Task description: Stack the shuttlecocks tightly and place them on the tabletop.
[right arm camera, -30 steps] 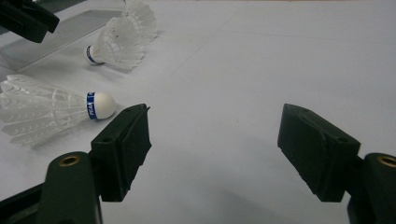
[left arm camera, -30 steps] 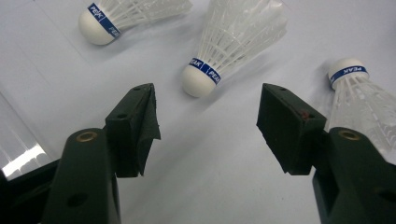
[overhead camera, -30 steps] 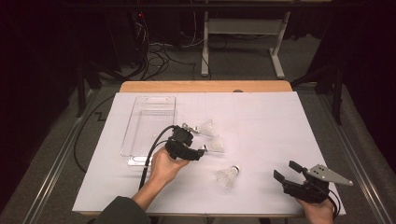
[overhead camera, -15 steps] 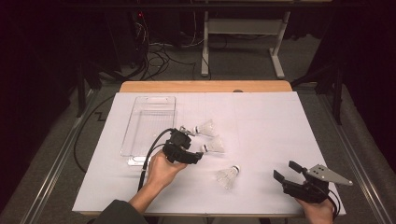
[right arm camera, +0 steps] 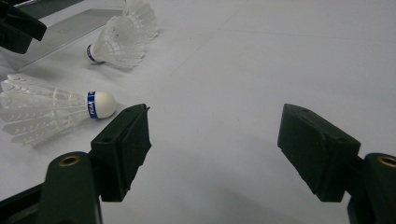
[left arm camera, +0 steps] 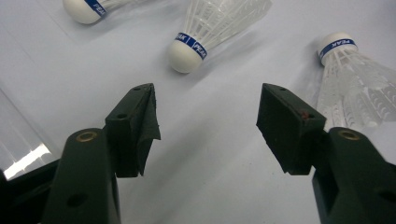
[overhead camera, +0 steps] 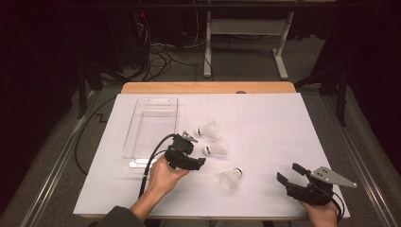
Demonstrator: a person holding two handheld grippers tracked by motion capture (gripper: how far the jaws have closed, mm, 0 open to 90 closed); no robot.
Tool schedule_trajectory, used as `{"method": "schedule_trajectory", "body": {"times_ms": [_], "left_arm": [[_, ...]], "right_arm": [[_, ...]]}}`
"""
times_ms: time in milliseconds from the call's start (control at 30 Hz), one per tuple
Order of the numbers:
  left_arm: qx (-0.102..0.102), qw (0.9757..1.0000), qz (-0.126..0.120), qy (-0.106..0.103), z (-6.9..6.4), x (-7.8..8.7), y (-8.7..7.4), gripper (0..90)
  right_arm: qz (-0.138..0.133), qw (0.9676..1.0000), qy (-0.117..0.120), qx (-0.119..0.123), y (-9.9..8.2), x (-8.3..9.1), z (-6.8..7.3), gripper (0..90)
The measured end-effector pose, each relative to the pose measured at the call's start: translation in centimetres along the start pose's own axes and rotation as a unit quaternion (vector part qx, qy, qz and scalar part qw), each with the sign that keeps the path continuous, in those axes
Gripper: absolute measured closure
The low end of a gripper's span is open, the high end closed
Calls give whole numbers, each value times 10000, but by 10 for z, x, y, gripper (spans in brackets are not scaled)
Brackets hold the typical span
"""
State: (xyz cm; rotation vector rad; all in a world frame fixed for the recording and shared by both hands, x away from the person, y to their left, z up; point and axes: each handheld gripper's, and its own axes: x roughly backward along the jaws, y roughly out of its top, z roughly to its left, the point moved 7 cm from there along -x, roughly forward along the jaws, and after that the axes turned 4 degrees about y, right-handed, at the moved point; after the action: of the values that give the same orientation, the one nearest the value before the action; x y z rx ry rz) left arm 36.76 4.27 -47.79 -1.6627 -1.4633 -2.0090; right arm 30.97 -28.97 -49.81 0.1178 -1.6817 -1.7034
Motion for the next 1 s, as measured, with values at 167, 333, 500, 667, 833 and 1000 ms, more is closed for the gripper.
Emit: {"method": "schedule_trajectory", "body": {"times_ms": [167, 333, 500, 667, 833, 1000], "left_arm": [[-8, 10000, -28, -41, -3, 1, -2, 385], [-8, 9999, -83, -92, -5, 4, -6, 383], [-6, 9999, -104, -122, -6, 4, -10, 382], [-24, 9998, -95, -150, -8, 6, -15, 383], [-40, 9997, -143, -177, -10, 8, -17, 381], [-50, 9997, -137, -209, -12, 10, -22, 381]], "right_arm": [[0, 10000, 1, -3, 0, 0, 0, 258], [-1, 10000, 6, -5, 0, 0, 0, 258], [-4, 10000, 5, -10, 0, 0, 0, 258], [-6, 10000, 4, -12, 0, 0, 0, 258], [-7, 10000, 6, -8, 0, 0, 0, 258], [-8, 10000, 5, -9, 0, 0, 0, 258]]}}
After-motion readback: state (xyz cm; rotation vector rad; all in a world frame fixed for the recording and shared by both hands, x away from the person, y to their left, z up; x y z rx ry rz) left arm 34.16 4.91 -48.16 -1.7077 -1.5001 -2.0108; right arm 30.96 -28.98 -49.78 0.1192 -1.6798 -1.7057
